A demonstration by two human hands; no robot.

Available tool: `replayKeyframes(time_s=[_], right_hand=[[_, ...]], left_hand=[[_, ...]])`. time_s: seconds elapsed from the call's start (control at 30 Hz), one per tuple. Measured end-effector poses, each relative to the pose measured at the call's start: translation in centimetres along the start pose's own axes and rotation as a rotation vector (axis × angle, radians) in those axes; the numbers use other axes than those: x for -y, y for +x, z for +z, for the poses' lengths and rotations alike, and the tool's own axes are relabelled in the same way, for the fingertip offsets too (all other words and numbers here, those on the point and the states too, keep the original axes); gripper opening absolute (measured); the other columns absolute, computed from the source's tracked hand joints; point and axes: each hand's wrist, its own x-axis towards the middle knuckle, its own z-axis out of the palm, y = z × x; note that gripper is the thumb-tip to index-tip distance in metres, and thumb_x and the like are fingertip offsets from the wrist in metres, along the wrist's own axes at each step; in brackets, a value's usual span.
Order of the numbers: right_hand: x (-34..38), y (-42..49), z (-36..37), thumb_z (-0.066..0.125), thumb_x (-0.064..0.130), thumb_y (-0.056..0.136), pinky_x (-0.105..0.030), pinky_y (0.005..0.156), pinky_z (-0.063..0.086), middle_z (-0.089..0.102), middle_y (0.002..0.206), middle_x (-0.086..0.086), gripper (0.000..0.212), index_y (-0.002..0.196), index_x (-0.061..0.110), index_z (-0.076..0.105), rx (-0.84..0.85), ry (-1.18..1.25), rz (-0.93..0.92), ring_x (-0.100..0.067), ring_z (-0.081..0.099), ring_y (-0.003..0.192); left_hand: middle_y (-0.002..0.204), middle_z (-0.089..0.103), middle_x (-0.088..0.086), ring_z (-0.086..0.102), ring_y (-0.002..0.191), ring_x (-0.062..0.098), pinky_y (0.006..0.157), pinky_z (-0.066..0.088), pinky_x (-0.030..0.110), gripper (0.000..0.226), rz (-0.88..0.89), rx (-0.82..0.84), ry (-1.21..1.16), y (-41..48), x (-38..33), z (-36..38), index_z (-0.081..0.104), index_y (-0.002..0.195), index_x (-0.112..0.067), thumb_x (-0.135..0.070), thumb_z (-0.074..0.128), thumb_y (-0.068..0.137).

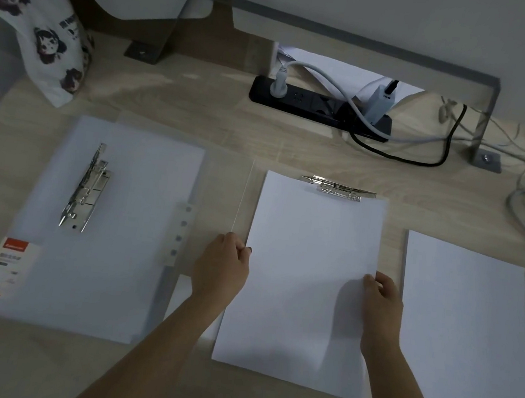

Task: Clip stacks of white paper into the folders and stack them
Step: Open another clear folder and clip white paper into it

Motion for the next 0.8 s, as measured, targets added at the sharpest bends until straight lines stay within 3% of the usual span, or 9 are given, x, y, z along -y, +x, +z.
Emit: replayKeyframes(time_s=[0.23,0.43,0.8], right_hand=[[-0.1,0.6,0.0,0.040,0.018,0.095,-0.034,0.074,0.039,0.049,0.076,0.006,0.012,0.099,0.016,0.051,0.010,-0.067,-0.033,-0.012,0.045,0.071],[-0.7,0.8,0.4,0.045,0.025,0.094,-0.037,0.075,0.044,0.058,0.093,-0.005,0.025,0.112,0.010,0.051,-0.024,-0.203,-0.122,-0.023,0.054,0.085],[-0.7,1.4,0.2,0.044,0.024,0.094,-0.030,0.070,0.035,0.055,0.094,-0.006,0.022,0.109,0.010,0.050,0.007,-0.217,-0.131,-0.021,0.050,0.082]], left_hand=[[0.092,0.058,0.002,0.052,0.075,0.017,0.062,0.035,0.029,0.017,-0.001,0.033,0.041,0.3,-0.3,-0.1,0.046,0.085,-0.015,-0.028,0.042,0.095],[0.097,0.060,0.003,0.052,0.076,0.017,0.063,0.034,0.028,0.017,-0.006,0.053,0.069,0.2,-0.6,-0.4,0.045,0.085,-0.015,-0.029,0.042,0.095],[0.090,0.055,0.001,0.050,0.074,0.017,0.064,0.036,0.029,0.016,0.011,0.055,0.032,0.0,-0.4,-0.4,0.044,0.085,-0.016,-0.029,0.043,0.095]])
